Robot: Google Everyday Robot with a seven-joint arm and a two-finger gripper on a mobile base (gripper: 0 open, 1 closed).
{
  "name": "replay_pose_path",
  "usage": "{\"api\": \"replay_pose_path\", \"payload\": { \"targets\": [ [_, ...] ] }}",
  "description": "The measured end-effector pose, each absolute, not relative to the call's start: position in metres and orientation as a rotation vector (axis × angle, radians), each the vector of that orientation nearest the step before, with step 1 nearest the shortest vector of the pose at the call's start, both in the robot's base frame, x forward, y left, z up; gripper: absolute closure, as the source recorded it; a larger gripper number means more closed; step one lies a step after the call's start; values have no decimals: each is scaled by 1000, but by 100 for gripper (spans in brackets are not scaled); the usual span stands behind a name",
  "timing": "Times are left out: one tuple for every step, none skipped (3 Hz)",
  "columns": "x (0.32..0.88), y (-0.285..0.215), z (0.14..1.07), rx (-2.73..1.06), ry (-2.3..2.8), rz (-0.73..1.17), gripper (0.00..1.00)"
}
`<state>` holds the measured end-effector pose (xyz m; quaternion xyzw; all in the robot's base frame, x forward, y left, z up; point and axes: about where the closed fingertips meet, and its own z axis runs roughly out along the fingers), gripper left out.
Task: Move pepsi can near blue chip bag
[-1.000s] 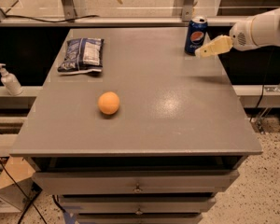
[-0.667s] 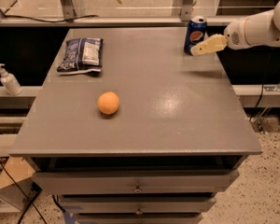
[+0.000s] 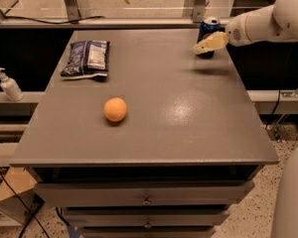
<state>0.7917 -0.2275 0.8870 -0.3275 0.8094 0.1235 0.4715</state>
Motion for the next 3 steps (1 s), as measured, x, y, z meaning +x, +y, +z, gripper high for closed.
{"api": "replay_pose_path", "payload": {
  "targets": [
    [802, -211, 893, -844, 1948, 319, 17],
    [805, -194, 900, -883, 1913, 336, 41],
    [800, -176, 908, -921, 1880, 359, 64]
  ]
}}
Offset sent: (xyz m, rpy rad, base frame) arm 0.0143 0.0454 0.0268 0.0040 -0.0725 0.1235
